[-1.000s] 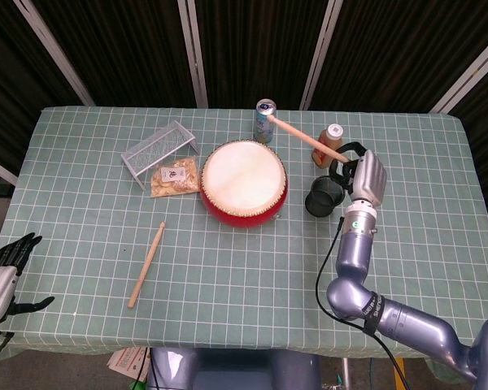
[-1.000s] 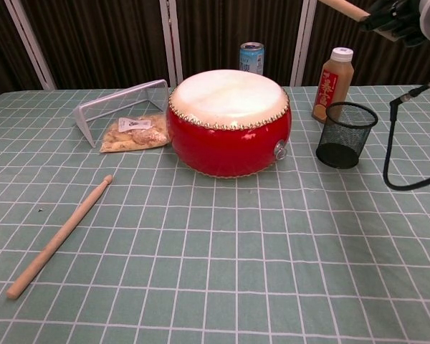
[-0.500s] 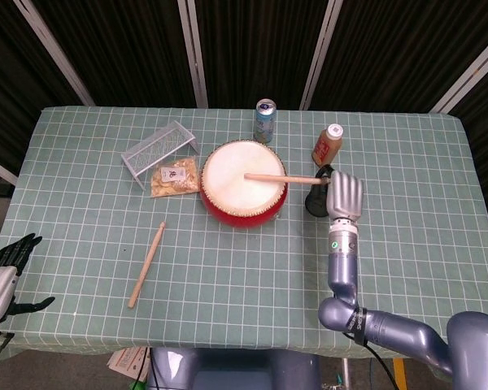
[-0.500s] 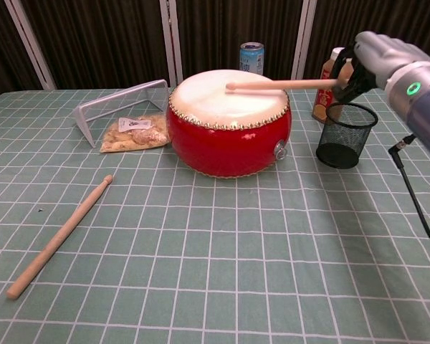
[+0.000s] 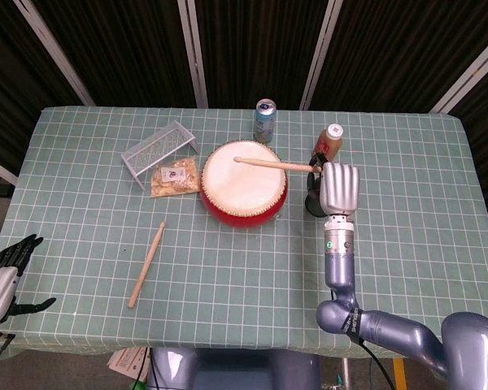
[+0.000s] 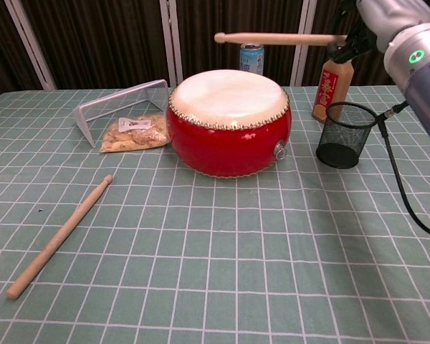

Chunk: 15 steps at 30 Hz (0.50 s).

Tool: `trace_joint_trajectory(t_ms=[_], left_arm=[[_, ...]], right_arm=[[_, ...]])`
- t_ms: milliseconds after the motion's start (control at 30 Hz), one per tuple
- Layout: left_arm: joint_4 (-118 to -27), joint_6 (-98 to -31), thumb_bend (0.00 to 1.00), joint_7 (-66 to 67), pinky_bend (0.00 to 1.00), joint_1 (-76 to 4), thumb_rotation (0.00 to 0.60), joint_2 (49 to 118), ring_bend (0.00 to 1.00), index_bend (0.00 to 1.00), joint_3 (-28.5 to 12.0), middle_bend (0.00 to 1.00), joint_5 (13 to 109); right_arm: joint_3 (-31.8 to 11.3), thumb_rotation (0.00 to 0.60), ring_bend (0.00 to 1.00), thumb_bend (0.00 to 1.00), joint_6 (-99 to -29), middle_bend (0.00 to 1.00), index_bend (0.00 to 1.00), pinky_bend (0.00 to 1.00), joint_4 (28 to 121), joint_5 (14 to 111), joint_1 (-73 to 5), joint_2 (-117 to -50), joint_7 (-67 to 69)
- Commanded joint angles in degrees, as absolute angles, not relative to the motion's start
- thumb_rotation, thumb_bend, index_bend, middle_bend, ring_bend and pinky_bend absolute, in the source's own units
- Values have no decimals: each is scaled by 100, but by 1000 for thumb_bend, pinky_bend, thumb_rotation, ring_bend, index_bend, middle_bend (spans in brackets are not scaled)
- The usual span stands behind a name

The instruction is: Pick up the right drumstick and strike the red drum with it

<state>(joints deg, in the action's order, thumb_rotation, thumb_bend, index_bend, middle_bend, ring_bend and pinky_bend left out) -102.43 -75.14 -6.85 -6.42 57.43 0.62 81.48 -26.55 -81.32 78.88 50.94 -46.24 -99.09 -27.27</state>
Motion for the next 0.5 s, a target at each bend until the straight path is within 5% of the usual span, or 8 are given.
trace_joint_trajectory(t_ms=[33, 233, 500], left_arm=[[-10275, -7507, 0, -655, 0, -653, 600, 5744, 0, 0, 48, 0, 8129], [-10286, -7500, 0, -638, 0, -646, 600, 5737, 0, 0, 55, 0, 8099], [-10285, -7478, 0, -661, 0, -652, 600, 5731, 0, 0, 58, 0, 8087]], right_arm=[[-3225, 600, 1000, 582, -8153, 992, 935, 985, 8377, 4631, -4476, -9784, -2283], [-4113, 600, 1000, 582, -7976, 991, 934, 985, 8985, 3726, -4288, -9649, -1631], [-3954, 600, 1000, 582, -7802, 992, 934, 985, 8837, 3672, -4307, -9528, -1698]])
